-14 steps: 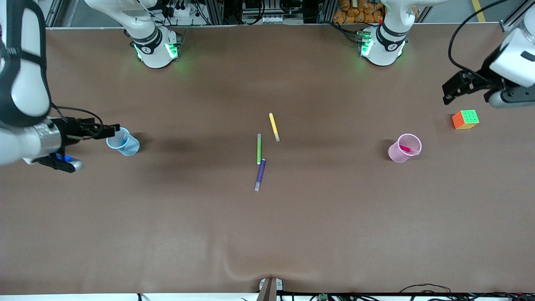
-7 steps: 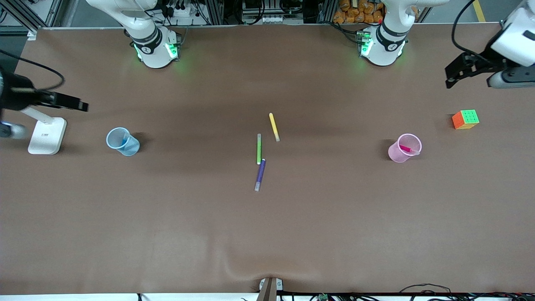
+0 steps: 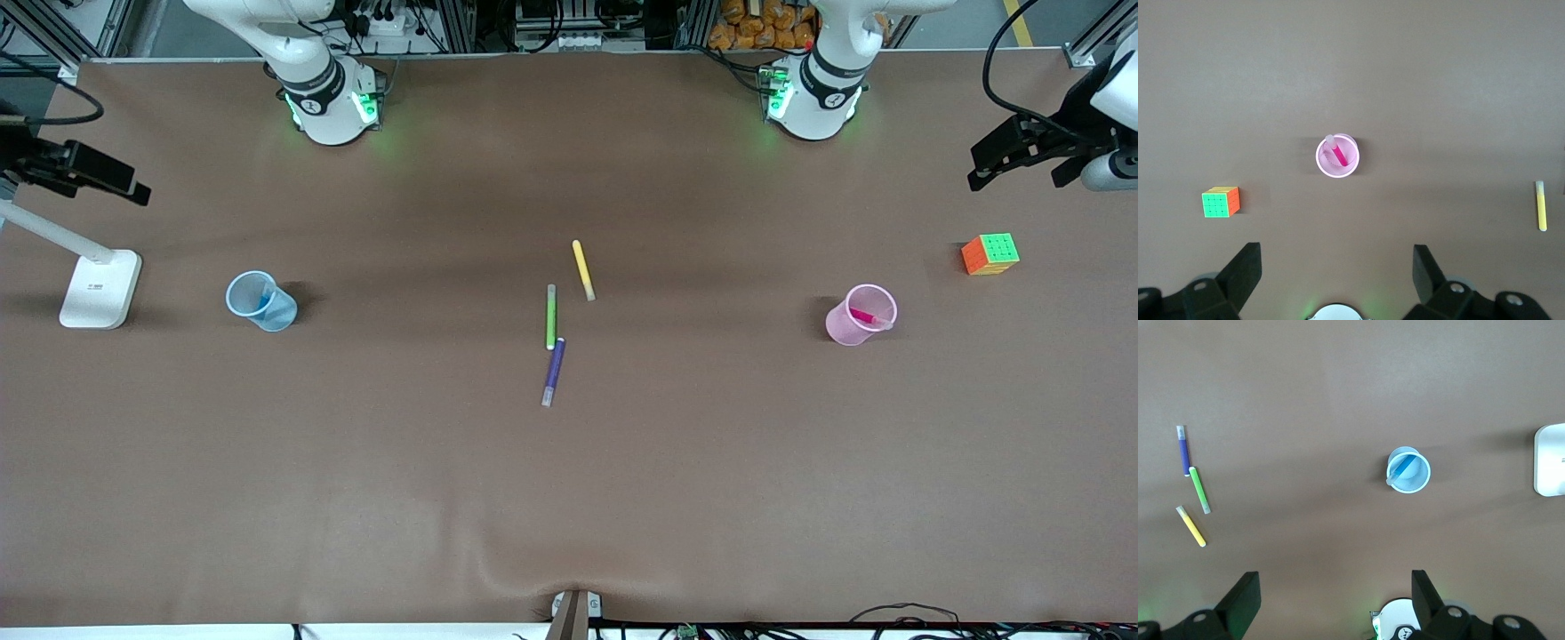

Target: Place pink and blue markers in matching cups

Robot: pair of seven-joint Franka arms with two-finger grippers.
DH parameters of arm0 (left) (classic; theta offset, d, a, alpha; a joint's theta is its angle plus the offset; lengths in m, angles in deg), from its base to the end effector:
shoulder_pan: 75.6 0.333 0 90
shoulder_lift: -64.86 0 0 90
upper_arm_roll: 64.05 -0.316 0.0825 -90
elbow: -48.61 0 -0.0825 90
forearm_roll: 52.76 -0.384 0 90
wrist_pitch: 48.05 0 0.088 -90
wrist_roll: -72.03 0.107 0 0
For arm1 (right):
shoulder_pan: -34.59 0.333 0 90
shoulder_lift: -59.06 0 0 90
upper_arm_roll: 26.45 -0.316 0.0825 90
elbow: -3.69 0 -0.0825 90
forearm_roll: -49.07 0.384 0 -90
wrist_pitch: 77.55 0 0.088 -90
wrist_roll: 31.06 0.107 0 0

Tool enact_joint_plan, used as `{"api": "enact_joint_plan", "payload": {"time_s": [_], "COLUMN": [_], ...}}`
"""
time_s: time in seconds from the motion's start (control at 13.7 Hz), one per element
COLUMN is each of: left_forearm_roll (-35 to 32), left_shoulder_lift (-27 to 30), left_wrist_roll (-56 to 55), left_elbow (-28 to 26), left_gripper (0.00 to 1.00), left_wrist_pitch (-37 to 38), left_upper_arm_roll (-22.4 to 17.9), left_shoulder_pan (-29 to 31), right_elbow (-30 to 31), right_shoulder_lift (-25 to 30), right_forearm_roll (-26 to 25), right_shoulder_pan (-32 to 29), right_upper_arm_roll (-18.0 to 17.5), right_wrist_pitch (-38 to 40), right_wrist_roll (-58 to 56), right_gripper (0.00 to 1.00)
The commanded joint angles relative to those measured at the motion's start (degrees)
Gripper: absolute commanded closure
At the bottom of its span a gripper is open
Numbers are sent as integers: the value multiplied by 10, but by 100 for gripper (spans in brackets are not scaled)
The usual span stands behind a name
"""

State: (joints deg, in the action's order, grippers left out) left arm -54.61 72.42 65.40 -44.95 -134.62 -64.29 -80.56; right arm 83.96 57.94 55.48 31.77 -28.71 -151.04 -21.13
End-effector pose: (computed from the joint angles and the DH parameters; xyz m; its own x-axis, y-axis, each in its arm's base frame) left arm 0.5052 -0.0379 0.6601 0.9993 0.0352 0.0136 0.0356 -0.9989 -0.0303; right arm 0.5284 0.0088 0.6691 0.9769 -0.1496 -0.1528 -0.1639 -0.9827 -0.0861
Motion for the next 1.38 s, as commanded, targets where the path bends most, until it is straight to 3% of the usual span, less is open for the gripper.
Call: {"api": "enact_joint_plan", "payload": {"time_s": [0.0, 0.15, 0.44, 0.66, 1.31], "left_forearm_roll": [10, 10, 11, 12, 1], "left_shoulder_lift": [3, 3, -3, -6, -13], "left_wrist_roll": [6, 6, 6, -1, -5], "left_elbow": [2, 3, 4, 4, 25], "left_gripper": [0, 0, 0, 0, 0], "left_wrist_pitch": [-7, -7, -12, -13, -8], "left_upper_arm_roll": [-3, -3, -3, -2, 0], "left_shoulder_pan": [2, 3, 3, 2, -1], "right_elbow": [36, 79, 78, 78, 77], "right_shoulder_lift": [33, 62, 57, 57, 57], "right_forearm_roll": [-13, -13, -23, -36, -54], "right_shoulder_pan": [10, 20, 27, 37, 34], "right_upper_arm_roll": [7, 15, 19, 45, 36], "right_wrist_pitch": [-9, -37, -75, -74, -68], "right_wrist_roll": [6, 5, -40, -103, -141], "right_gripper": [0, 0, 0, 0, 0]}}
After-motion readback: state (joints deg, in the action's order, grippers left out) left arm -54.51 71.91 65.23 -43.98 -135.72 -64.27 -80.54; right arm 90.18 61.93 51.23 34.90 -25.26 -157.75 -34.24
